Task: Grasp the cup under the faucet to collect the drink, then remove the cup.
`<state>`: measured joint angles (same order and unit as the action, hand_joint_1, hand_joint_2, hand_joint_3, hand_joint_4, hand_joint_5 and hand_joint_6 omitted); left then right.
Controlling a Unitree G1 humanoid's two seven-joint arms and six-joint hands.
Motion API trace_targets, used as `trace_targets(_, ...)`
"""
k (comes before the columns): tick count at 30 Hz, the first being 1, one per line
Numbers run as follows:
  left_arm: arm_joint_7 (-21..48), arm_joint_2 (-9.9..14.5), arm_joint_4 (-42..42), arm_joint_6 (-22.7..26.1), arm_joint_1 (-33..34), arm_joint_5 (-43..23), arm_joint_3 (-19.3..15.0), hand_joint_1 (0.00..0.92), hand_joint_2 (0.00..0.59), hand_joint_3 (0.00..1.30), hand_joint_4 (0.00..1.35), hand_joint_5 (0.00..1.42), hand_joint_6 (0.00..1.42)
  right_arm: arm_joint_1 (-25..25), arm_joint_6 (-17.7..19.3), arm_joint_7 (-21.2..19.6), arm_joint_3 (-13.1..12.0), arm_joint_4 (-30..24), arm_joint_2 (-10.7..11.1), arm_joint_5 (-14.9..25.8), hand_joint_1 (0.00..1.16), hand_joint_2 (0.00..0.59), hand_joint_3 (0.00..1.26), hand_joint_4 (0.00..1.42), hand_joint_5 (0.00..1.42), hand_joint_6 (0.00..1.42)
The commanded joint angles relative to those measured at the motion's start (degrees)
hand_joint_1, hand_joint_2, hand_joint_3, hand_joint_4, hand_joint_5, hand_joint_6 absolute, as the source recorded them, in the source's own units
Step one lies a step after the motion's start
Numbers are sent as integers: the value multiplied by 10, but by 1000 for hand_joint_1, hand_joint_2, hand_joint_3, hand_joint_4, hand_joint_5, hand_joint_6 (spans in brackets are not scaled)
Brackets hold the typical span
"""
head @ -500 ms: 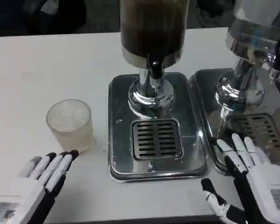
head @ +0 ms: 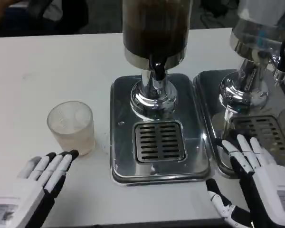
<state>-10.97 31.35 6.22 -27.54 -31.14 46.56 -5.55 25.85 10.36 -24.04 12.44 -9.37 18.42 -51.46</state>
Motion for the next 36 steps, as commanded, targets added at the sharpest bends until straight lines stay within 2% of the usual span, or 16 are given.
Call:
trace_targets(1, -71, 4, -28, -63, 4, -22, -1, 0, 3, 0, 0, 0, 0, -2, -1, -5, 0, -7, -1, 1, 445, 452, 170, 49, 0, 78)
trace_targets(4, -102, 2, -50, -99, 13, -40, -5, 0, 0, 0, 0, 0, 0, -3, -3, -3, 3, -8, -3, 0, 445, 452, 174, 52, 0, 79)
trace_targets(8, -103, 0, -86, -125, 42, -82, -6, 0, 0, 0, 0, 0, 0, -3, -6, -6, 6, -12, -12, 0, 445, 452, 176, 57, 0, 79)
trace_targets(11, -110, -8, -141, -160, 84, -129, -5, 0, 0, 0, 0, 0, 0, -2, -10, -10, 10, -16, -25, -1, 445, 452, 178, 70, 0, 80)
trace_targets(16, -131, -22, -221, -191, 161, -155, -4, 0, 0, 0, 0, 0, 0, -4, -10, -15, 20, -18, -39, -3, 445, 452, 186, 92, 3, 103)
trace_targets(21, -120, -26, -315, -194, 244, -180, 4, 3, 0, 0, 0, 0, 0, -13, -8, -22, 30, -15, -53, -3, 454, 460, 198, 127, 21, 112)
trace_targets(25, -135, -19, -397, -192, 310, -162, 18, 135, 1, 0, 0, 0, 5, -20, -6, -26, 38, -17, -58, -5, 458, 460, 218, 159, 44, 126)
trace_targets(27, -152, -15, -431, -192, 336, -146, 27, 173, 0, 0, 0, 0, 28, -24, -4, -25, 41, -18, -58, -4, 459, 460, 225, 173, 48, 128)
trace_targets(36, -159, 4, -549, -205, 411, -142, 66, 214, 0, 0, 0, 42, 99, -45, 4, -20, 50, -14, -55, 0, 461, 460, 241, 209, 85, 156)
